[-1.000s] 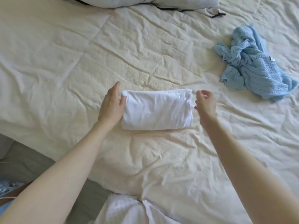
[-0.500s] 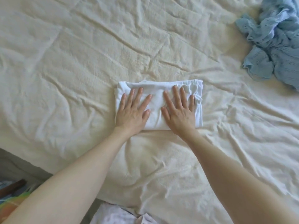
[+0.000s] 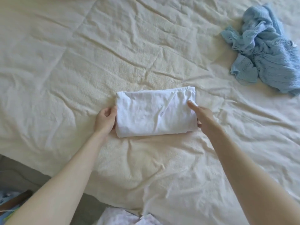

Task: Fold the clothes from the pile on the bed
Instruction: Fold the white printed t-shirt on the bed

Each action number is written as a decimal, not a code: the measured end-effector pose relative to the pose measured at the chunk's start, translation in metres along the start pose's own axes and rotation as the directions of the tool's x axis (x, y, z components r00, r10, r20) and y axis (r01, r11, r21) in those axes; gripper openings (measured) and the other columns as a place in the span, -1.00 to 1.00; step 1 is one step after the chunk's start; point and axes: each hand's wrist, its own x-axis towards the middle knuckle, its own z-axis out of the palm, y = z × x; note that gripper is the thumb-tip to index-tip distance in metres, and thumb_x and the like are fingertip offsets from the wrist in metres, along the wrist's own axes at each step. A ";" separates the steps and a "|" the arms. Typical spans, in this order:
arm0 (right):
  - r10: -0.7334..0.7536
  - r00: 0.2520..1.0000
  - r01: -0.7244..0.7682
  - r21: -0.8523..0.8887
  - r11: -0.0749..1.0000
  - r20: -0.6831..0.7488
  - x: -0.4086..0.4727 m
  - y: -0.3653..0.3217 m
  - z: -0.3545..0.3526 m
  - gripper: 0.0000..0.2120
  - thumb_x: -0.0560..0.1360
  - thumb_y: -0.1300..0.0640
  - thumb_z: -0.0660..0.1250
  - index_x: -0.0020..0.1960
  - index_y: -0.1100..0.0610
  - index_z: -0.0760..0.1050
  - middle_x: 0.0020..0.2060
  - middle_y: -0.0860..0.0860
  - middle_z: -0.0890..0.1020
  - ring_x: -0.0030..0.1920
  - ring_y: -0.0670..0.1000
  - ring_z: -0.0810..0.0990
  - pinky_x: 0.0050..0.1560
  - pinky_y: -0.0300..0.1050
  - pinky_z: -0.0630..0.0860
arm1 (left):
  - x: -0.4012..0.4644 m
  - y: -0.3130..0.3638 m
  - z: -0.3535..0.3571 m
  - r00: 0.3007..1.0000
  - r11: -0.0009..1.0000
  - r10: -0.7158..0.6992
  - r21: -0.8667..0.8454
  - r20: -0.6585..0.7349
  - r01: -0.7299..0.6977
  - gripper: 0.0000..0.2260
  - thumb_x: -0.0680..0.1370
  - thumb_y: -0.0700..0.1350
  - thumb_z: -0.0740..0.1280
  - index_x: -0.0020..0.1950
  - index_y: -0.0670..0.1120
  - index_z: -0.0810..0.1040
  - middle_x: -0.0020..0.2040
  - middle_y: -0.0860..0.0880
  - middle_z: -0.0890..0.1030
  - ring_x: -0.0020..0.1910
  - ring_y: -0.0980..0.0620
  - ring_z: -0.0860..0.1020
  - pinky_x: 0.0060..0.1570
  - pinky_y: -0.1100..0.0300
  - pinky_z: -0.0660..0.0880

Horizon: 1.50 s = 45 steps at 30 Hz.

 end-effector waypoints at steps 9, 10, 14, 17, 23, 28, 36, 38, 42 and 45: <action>0.249 0.941 -0.239 -0.070 0.968 0.230 0.029 -0.010 -0.017 -0.71 0.41 -0.01 0.47 -0.03 0.17 0.54 0.25 0.19 0.54 0.33 0.24 0.42 0.28 0.09 0.45 | 0.014 0.012 0.003 0.985 0.996 -0.066 -0.052 0.158 0.076 -0.89 0.55 -0.14 0.34 0.07 -0.06 0.53 -0.08 -0.01 0.62 -0.10 -0.04 0.60 -0.08 0.06 0.54; 0.260 0.938 -0.250 -0.073 0.966 0.228 0.031 -0.010 -0.016 -0.70 0.40 0.00 0.48 -0.02 0.17 0.53 0.25 0.18 0.54 0.31 0.22 0.45 0.26 0.09 0.47 | 0.014 0.013 0.003 0.983 0.994 -0.081 -0.060 0.163 0.092 -0.88 0.55 -0.15 0.34 0.08 -0.07 0.53 -0.07 -0.02 0.62 -0.09 -0.05 0.60 -0.08 0.05 0.54; 0.267 0.938 -0.254 -0.086 0.963 0.219 0.035 -0.010 -0.015 -0.62 0.37 0.03 0.51 0.10 0.18 0.53 0.17 0.14 0.59 0.21 0.19 0.55 0.14 0.06 0.54 | 0.016 0.016 0.001 0.973 0.989 -0.120 -0.062 0.198 0.135 -0.83 0.56 -0.17 0.33 0.14 -0.11 0.54 -0.05 -0.08 0.63 -0.11 -0.07 0.60 -0.18 0.08 0.53; 0.253 0.930 -0.242 -0.074 0.968 0.268 0.034 -0.012 -0.017 -0.53 0.37 0.04 0.51 0.21 0.16 0.50 0.09 0.07 0.63 0.07 0.11 0.62 0.08 0.03 0.56 | 0.015 0.016 -0.001 0.971 0.990 -0.115 -0.058 0.212 0.130 -0.85 0.56 -0.17 0.32 0.13 -0.12 0.54 -0.09 -0.06 0.63 -0.16 -0.03 0.60 -0.25 0.11 0.50; 0.158 0.941 -0.157 -0.030 0.987 0.300 0.021 -0.014 -0.014 -0.58 0.45 0.05 0.42 0.27 0.12 0.47 0.13 0.04 0.61 0.11 0.08 0.59 0.09 0.01 0.53 | 0.007 0.012 -0.006 0.980 0.994 -0.070 -0.066 0.186 0.084 -0.79 0.55 -0.15 0.33 0.18 -0.09 0.50 -0.01 -0.03 0.63 -0.12 -0.02 0.61 -0.24 0.11 0.49; 0.073 0.969 -0.071 -0.017 0.997 0.235 -0.003 -0.009 -0.012 -0.66 0.46 0.06 0.41 0.19 0.13 0.49 0.11 0.06 0.61 0.11 0.12 0.58 0.20 0.15 0.50 | -0.016 0.006 -0.015 0.988 0.995 -0.037 -0.089 0.150 0.051 -0.81 0.54 -0.15 0.34 0.13 -0.04 0.46 -0.09 0.00 0.61 -0.21 0.03 0.60 -0.31 0.16 0.48; 0.084 0.961 -0.086 -0.005 0.996 0.265 -0.078 0.021 -0.030 -0.63 0.46 0.02 0.41 0.19 0.19 0.51 0.10 0.10 0.62 0.10 0.13 0.60 0.17 0.18 0.52 | -0.089 -0.006 -0.051 0.990 0.997 -0.005 -0.073 0.144 0.015 -0.89 0.52 -0.13 0.37 0.02 0.04 0.53 -0.12 -0.01 0.64 -0.24 0.02 0.60 -0.34 0.21 0.48; 0.077 0.961 -0.087 0.028 0.996 0.267 -0.098 0.028 -0.039 -0.64 0.48 0.03 0.40 0.19 0.21 0.50 0.11 0.11 0.61 0.11 0.13 0.60 0.17 0.18 0.51 | -0.110 -0.007 -0.059 0.989 0.997 -0.002 -0.071 0.147 0.012 -0.89 0.52 -0.12 0.38 -0.03 0.07 0.52 -0.12 -0.02 0.65 -0.23 0.00 0.61 -0.31 0.18 0.48; 0.051 0.952 -0.082 0.092 0.992 0.303 -0.136 0.043 -0.068 -0.64 0.52 0.02 0.35 0.22 0.21 0.48 0.13 0.10 0.61 0.13 0.11 0.59 0.21 0.16 0.49 | -0.152 -0.008 -0.058 0.988 0.998 0.019 -0.064 0.154 -0.009 -0.84 0.52 -0.12 0.38 0.09 0.01 0.51 -0.10 -0.05 0.65 -0.20 -0.03 0.61 -0.26 0.15 0.51; 0.000 0.949 -0.049 0.149 0.988 0.316 -0.157 0.061 -0.102 -0.69 0.52 0.04 0.34 0.21 0.14 0.51 0.10 0.06 0.64 0.12 0.08 0.61 0.22 0.13 0.48 | -0.186 -0.007 -0.044 0.981 0.998 0.049 -0.055 0.186 -0.039 -0.88 0.52 -0.12 0.37 0.02 0.04 0.52 -0.08 -0.07 0.65 -0.15 -0.07 0.61 -0.22 0.12 0.52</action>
